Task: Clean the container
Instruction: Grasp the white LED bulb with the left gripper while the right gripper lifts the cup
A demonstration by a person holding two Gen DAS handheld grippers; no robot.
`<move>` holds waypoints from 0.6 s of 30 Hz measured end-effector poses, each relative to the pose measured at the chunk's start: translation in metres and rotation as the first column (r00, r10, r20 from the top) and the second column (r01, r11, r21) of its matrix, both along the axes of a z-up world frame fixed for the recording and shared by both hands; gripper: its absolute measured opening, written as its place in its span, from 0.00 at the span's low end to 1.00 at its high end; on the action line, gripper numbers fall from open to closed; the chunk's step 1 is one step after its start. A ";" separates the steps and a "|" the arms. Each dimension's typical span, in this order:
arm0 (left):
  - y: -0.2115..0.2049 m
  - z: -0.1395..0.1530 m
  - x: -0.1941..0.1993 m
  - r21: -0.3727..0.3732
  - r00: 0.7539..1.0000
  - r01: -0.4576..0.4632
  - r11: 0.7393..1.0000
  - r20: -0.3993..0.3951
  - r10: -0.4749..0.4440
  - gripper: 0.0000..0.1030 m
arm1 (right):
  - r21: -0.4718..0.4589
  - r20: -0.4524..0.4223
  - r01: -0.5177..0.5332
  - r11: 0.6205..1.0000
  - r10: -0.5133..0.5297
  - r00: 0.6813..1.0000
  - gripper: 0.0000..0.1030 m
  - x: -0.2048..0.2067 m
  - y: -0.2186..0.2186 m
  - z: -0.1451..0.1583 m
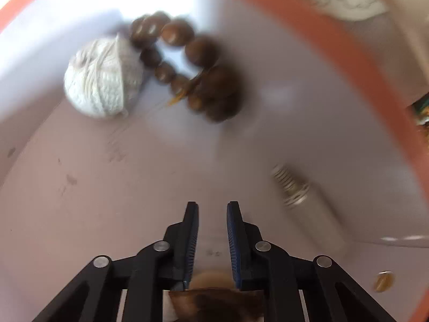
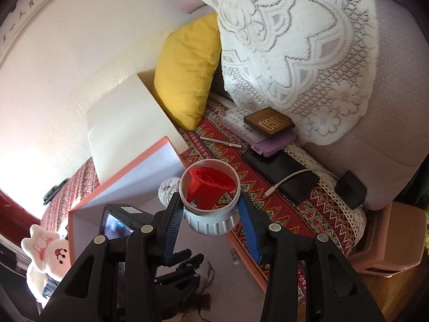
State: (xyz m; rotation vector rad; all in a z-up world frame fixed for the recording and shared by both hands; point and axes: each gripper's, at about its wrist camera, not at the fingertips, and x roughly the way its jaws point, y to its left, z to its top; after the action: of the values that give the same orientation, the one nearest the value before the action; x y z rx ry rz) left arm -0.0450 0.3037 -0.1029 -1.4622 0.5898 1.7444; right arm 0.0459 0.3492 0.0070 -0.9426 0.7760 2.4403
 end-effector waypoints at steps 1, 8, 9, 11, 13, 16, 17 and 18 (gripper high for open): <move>0.002 0.002 0.006 0.015 0.999 0.008 1.000 0.033 -0.009 0.18 | 0.002 -0.009 0.014 1.000 -0.014 1.000 0.44 0.006 0.003 0.002; 0.026 -0.018 0.034 0.033 0.960 -0.045 0.998 0.277 0.034 0.39 | -0.023 -0.034 0.073 0.997 -0.073 0.997 0.44 0.027 0.026 0.001; 0.027 -0.027 0.032 0.020 0.951 -0.077 0.997 0.303 0.067 0.41 | -0.022 -0.029 0.071 0.997 -0.072 0.997 0.44 0.026 0.026 0.000; 0.026 -0.034 0.030 0.008 0.938 -0.108 0.994 0.332 0.100 0.42 | -0.018 -0.026 0.064 0.998 -0.064 0.998 0.44 0.024 0.026 -0.001; 0.023 -0.030 0.029 0.013 0.936 -0.106 0.994 0.339 0.095 0.44 | -0.016 -0.034 0.055 0.998 -0.056 0.998 0.44 0.023 0.024 0.001; 0.013 -0.025 0.025 0.028 0.926 -0.121 0.992 0.364 0.103 0.35 | -0.009 -0.052 0.050 0.999 -0.051 0.997 0.44 0.027 0.021 0.005; 0.006 -0.021 0.023 0.023 0.930 -0.136 0.990 0.347 0.120 0.34 | -0.007 -0.057 0.049 0.999 -0.050 0.997 0.44 0.028 0.021 0.007; 0.000 -0.017 0.021 0.018 0.934 -0.152 0.988 0.329 0.137 0.32 | -0.006 -0.060 0.051 0.999 -0.051 0.997 0.44 0.029 0.021 0.008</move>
State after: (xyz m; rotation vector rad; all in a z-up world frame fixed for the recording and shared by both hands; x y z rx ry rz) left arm -0.0235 0.3032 -0.1203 -1.7539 0.2734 1.5623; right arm 0.0745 0.3699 0.0145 -0.8446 0.8163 2.4334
